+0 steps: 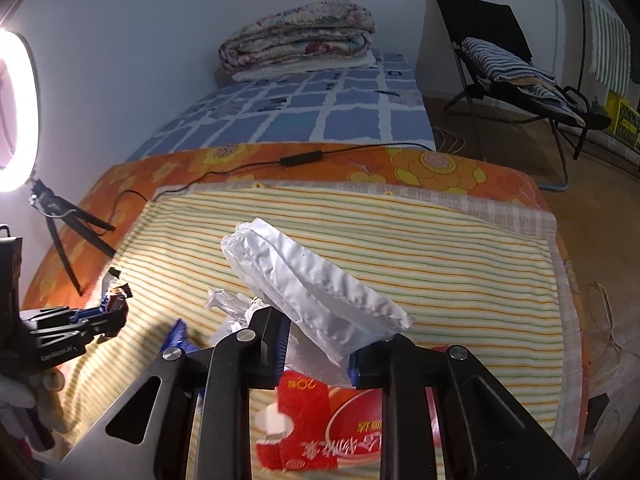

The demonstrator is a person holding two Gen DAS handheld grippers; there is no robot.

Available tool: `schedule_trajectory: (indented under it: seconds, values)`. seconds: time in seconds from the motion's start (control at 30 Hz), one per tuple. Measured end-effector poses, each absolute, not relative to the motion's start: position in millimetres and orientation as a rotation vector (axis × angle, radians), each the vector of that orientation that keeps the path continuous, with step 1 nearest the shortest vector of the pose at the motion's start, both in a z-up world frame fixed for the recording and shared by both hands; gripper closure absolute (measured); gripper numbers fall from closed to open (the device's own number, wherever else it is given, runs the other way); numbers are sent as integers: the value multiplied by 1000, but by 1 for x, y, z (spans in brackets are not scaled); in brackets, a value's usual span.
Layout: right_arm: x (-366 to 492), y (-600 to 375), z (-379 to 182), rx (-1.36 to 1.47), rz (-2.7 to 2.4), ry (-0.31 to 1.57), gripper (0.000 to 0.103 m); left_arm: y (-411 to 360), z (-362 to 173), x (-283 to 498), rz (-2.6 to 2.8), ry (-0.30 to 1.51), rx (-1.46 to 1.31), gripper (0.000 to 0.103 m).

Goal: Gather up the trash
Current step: 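Grasp the candy bar wrapper with the left tool while the right tool grasps the white plastic bag, then carry the wrapper and plastic bag over the blue basket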

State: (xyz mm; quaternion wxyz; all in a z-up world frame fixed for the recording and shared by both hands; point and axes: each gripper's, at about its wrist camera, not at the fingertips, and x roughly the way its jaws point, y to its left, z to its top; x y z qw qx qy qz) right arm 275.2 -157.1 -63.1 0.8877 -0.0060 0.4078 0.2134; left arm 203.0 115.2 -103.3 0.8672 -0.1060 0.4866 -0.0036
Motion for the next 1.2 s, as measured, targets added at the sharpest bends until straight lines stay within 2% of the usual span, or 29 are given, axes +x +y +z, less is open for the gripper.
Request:
schedule_trajectory:
  seconds: [0.67,1.2]
  values:
    - [137,-171,-23,-103,574,854,82,57,-50,73,-114,982,-89,87]
    - [7,-176,-47,-183,677,924,82,10,-84,-42,-213,1079,-47,87]
